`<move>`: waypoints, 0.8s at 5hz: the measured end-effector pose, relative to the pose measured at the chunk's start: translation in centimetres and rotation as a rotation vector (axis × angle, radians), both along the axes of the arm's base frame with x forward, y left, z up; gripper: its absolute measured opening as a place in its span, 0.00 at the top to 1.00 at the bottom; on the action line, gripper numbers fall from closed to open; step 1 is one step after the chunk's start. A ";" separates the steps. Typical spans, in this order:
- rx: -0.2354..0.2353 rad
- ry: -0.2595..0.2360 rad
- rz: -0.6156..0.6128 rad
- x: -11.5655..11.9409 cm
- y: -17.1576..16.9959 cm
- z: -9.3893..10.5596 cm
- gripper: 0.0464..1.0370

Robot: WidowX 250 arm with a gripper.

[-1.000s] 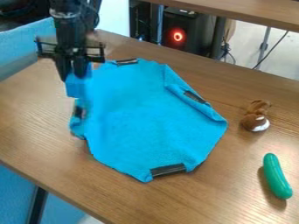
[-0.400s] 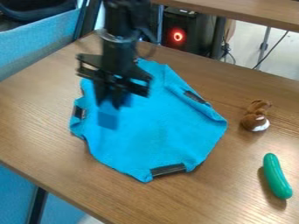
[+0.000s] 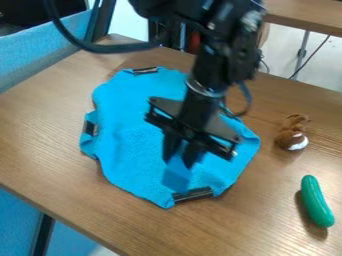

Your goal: Pick the blue figure on the left edge of the cloth

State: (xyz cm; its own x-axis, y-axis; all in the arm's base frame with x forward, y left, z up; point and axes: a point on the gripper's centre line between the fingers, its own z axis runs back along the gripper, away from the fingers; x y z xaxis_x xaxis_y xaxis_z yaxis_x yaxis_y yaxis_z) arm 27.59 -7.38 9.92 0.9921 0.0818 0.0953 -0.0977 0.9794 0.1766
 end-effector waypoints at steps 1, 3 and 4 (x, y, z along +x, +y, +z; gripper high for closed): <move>0.007 0.009 0.013 1.4 -2.6 -0.2 0.81; 0.010 0.087 0.086 8.0 -7.3 -1.3 0.81; -0.003 0.112 0.093 9.9 -8.6 -2.6 0.81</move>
State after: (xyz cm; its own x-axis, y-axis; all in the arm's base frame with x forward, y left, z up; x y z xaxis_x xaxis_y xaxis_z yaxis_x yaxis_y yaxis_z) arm 37.46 -15.97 7.36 0.9847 0.1737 -0.0162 -0.1676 0.9676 0.1888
